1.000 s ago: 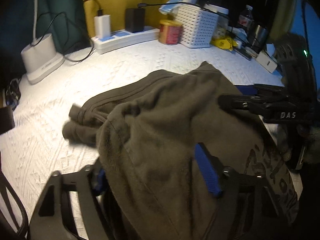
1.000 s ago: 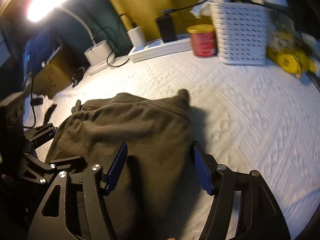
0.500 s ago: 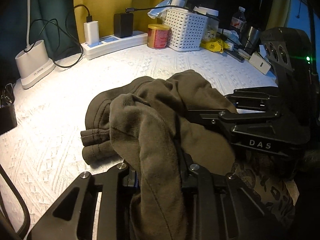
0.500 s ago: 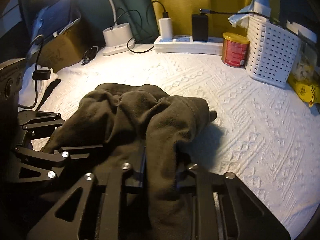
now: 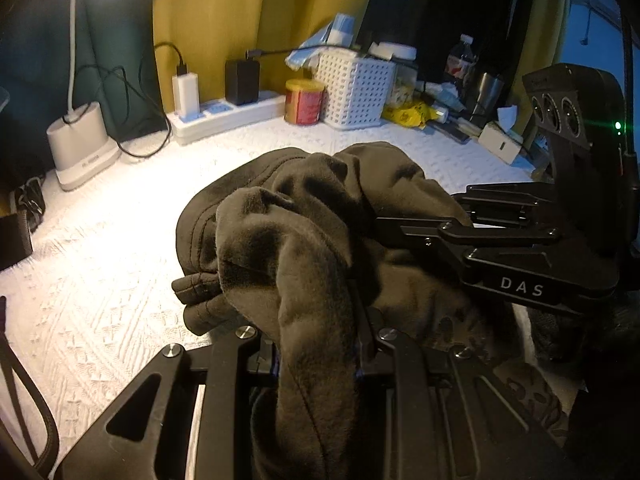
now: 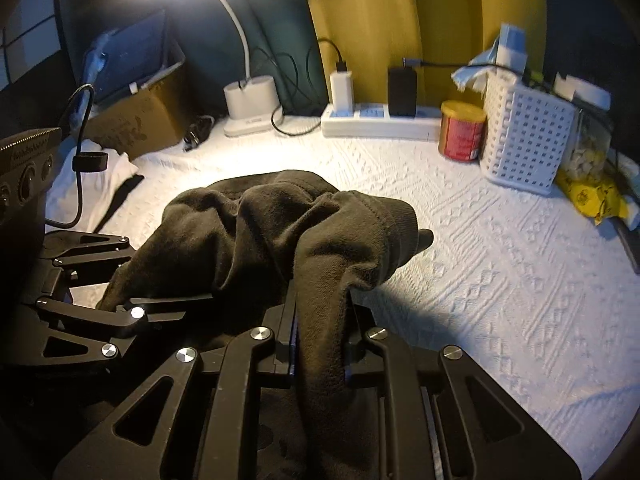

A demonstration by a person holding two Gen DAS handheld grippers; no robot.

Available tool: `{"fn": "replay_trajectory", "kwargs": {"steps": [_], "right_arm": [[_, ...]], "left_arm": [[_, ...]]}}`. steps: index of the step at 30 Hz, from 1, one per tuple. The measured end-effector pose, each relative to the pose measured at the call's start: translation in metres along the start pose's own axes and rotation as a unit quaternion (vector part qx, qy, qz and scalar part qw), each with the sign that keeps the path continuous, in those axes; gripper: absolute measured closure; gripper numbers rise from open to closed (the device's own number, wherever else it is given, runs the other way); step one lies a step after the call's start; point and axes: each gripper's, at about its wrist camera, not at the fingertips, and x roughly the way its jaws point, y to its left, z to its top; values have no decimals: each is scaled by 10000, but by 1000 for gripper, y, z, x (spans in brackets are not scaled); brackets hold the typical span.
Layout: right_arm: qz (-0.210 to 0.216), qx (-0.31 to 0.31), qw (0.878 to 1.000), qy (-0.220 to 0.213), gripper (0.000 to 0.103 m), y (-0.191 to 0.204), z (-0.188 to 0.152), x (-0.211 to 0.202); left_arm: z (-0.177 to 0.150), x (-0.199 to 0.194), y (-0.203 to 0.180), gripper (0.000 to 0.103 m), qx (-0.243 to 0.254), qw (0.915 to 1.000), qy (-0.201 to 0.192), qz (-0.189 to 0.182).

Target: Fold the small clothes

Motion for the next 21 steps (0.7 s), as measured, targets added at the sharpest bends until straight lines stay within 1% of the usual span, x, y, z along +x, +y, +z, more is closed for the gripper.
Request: {"fn": "replay_trajectory", "kwargs": {"steps": [11,16,21], "right_arm": [[-109,-197,9981,-568,87,23,5,-53],[-144,-283,9959,-849,87,33,7,-77],[-152,-372,9938,-1039,87,43,8,-95]], "left_arm": [[0,-39,-17,81,52,9986,-517,51],[0,-57,-22,81,80,9970,-768,65],[-3,-74,-28,81,168,9950,-981,75]]}}
